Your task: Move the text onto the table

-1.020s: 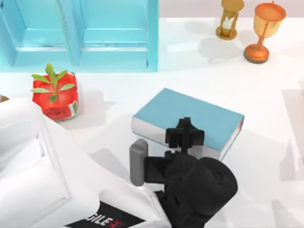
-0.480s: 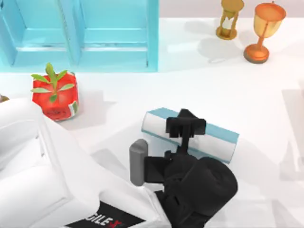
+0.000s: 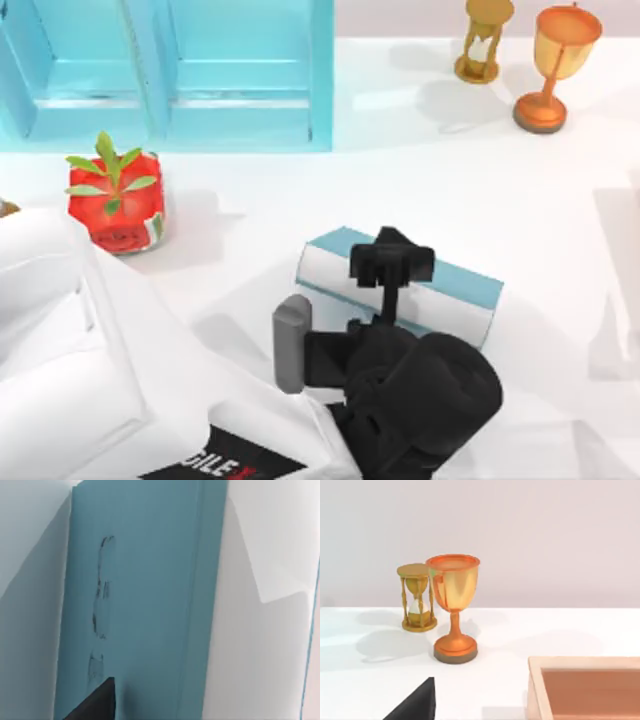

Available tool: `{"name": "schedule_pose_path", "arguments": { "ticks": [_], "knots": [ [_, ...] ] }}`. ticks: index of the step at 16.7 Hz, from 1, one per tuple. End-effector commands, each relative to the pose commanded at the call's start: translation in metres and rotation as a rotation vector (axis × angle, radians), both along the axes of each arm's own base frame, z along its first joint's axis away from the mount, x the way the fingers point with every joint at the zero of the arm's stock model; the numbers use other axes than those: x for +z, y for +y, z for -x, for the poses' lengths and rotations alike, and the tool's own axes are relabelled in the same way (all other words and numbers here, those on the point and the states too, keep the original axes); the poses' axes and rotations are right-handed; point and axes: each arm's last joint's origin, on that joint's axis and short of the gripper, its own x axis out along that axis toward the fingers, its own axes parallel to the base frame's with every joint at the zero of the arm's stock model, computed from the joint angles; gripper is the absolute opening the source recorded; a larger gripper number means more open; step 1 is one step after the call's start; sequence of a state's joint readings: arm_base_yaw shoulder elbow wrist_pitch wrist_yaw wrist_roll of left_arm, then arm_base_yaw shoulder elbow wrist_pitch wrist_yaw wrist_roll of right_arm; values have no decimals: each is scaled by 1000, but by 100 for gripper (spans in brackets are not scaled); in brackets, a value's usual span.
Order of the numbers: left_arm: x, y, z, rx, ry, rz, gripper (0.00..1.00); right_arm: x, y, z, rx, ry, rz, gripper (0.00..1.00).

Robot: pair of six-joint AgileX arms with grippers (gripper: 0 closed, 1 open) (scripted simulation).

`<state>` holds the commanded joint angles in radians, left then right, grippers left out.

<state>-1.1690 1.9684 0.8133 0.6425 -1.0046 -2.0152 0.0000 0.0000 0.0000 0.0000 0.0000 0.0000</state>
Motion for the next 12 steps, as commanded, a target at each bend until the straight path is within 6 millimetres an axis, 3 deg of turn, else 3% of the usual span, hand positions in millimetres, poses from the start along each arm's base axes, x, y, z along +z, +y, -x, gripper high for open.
{"name": "schedule_pose_path", "arguments": {
  "ticks": [4,8,12],
  "knots": [
    [-2,-9,23,10,29,26,100,0,0,0,0,0,0,100],
    [-5,-15,65,25,64,19,100,0,0,0,0,0,0,100],
    [-3,-8,108,27,53,-20,100,0,0,0,0,0,0,100]
  ]
}}
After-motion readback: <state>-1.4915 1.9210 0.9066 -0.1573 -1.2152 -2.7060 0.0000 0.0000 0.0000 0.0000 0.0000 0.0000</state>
